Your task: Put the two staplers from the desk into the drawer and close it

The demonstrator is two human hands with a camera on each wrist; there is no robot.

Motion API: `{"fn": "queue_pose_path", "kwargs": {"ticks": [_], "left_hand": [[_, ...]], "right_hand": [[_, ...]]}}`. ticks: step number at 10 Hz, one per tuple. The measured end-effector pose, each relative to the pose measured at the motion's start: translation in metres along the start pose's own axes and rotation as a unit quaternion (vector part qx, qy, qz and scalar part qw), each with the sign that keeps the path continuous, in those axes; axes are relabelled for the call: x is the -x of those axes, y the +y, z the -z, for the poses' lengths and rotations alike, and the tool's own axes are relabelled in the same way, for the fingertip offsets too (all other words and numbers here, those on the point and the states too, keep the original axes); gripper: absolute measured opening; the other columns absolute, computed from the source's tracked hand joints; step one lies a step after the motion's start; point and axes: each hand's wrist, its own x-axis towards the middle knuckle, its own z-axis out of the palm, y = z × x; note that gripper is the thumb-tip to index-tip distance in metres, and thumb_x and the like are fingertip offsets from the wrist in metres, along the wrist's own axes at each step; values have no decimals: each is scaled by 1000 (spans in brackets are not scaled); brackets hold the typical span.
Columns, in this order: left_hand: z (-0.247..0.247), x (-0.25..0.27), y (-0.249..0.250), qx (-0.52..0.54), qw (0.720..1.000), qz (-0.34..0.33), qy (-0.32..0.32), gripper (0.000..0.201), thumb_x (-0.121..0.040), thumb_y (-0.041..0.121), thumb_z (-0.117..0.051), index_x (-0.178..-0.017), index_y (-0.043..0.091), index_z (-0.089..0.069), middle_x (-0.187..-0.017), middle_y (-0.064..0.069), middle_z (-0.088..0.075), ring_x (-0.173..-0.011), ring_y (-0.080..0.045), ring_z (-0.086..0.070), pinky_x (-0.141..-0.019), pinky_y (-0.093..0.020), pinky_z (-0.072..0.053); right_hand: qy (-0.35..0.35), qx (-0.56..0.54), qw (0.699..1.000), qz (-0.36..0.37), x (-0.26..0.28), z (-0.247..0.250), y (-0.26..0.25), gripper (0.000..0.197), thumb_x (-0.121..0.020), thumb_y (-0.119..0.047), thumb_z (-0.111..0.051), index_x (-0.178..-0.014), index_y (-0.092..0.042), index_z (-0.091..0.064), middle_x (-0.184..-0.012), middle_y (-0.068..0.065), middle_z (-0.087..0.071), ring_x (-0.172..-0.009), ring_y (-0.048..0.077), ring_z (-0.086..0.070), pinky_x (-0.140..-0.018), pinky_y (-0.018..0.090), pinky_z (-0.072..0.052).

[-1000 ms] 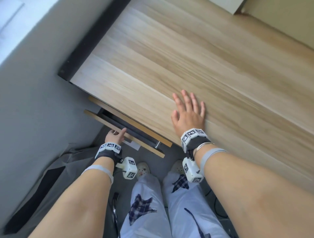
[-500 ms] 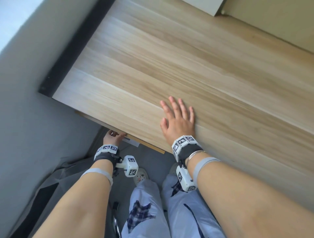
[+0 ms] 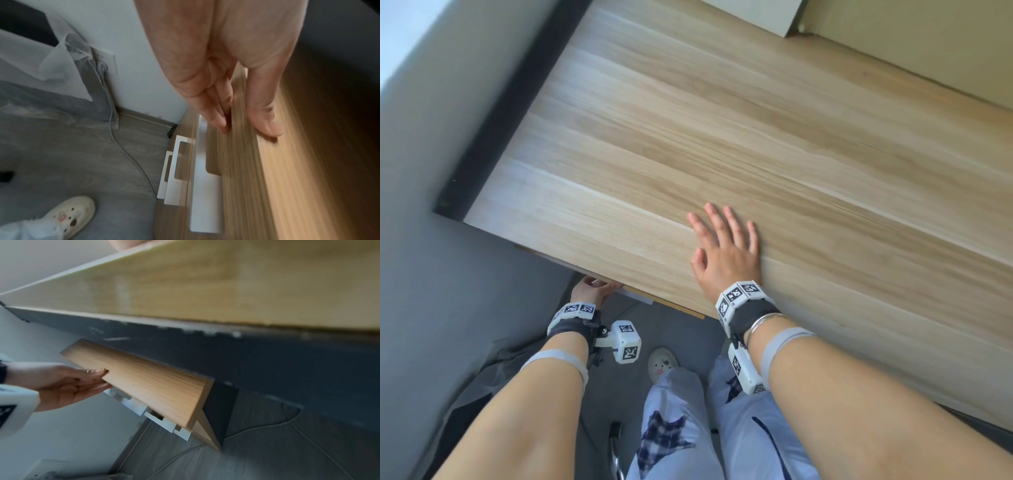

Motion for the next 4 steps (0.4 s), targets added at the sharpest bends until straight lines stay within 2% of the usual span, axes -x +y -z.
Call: {"fn": "queue_pose_path", "kwargs": {"ticks": [1,2,3,4], "left_hand": [[3,1,3,-24,1000,2,-17,33,-80,12,-69,-56,13,-47,-57,-7,-49,-49,-17,-42,-49,-24,-34],[14,9,8,-31,999,-3,-45,20,-82,16,-68,-71,4,-56,-72,-11,-57,-65,-20,-54,-71,-30,-49],[26,20,16,-89,993,-18,-70,35,-84,13,-64,-112,-8,-58,-96,-21,-65,-87,-24,-57,-97,-42,-48],[29,52,27,-162,980,-14,-111,42,-85,14,-63,-125,2,-57,-128,-17,-61,-113,-26,-58,-108,-36,-40]], "right_hand": [[-5,-4,1000,-2,0,3,0,61,-78,-35,-38,-139,-40,-43,-151,-8,-42,-140,21,-40,-113,52,-26],[-23,-16,1000,-7,2,7,-1,61,-79,-33,-36,-138,-39,-45,-150,-8,-43,-140,20,-40,-113,52,-26],[-47,-34,998,3,2,10,2,60,-82,-31,-33,-141,-39,-40,-154,-10,-36,-145,18,-31,-116,50,-19],[-100,-65,993,-7,-4,26,10,53,-89,-26,-40,-140,-38,-41,-155,-12,-34,-145,13,-28,-114,41,-19]]}}
